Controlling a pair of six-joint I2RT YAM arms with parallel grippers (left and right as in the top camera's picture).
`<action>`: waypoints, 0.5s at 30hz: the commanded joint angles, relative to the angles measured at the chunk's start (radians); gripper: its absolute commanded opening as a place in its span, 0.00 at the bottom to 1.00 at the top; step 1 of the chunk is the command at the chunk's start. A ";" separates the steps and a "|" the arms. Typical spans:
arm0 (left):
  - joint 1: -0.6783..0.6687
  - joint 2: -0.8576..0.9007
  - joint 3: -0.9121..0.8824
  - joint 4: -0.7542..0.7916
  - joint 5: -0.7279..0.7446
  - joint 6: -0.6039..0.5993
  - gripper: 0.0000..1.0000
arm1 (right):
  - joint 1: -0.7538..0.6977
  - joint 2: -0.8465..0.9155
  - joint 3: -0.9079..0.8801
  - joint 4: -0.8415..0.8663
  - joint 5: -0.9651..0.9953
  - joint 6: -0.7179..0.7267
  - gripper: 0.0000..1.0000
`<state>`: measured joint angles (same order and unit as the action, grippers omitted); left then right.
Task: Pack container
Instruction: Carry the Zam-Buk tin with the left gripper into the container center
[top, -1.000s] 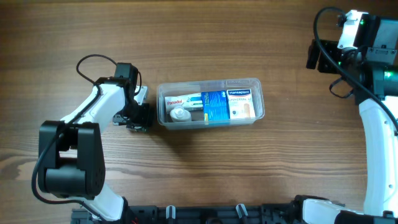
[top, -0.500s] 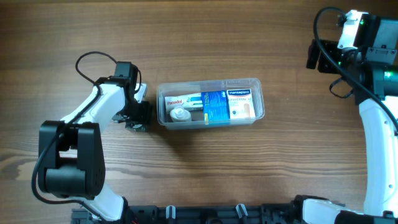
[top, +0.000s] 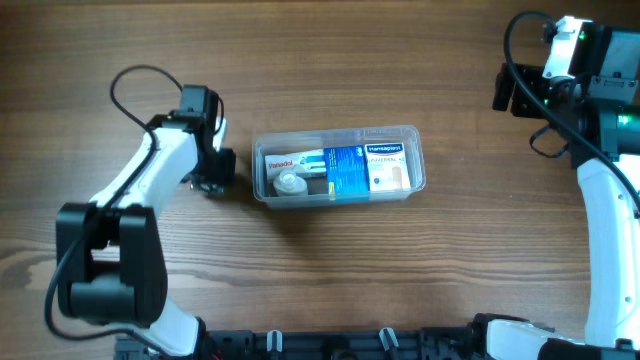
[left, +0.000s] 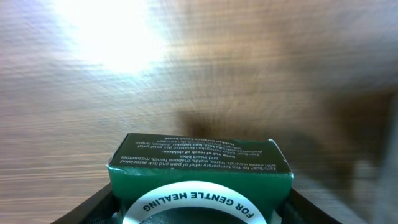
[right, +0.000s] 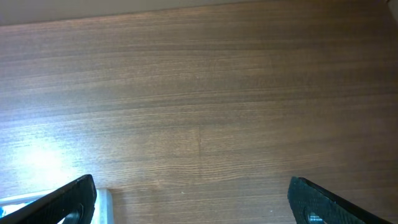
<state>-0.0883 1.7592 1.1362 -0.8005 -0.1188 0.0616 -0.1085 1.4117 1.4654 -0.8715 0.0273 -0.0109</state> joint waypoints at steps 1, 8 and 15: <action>0.005 -0.106 0.126 -0.023 -0.008 -0.039 0.61 | -0.002 -0.011 0.019 0.002 0.002 0.017 1.00; -0.061 -0.201 0.309 -0.054 0.182 -0.219 0.55 | -0.002 -0.011 0.019 0.003 0.002 0.016 1.00; -0.309 -0.208 0.344 -0.024 0.182 -0.372 0.51 | -0.002 -0.011 0.019 0.002 0.002 0.016 1.00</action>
<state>-0.3016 1.5669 1.4601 -0.8455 0.0360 -0.2207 -0.1085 1.4117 1.4654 -0.8715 0.0273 -0.0109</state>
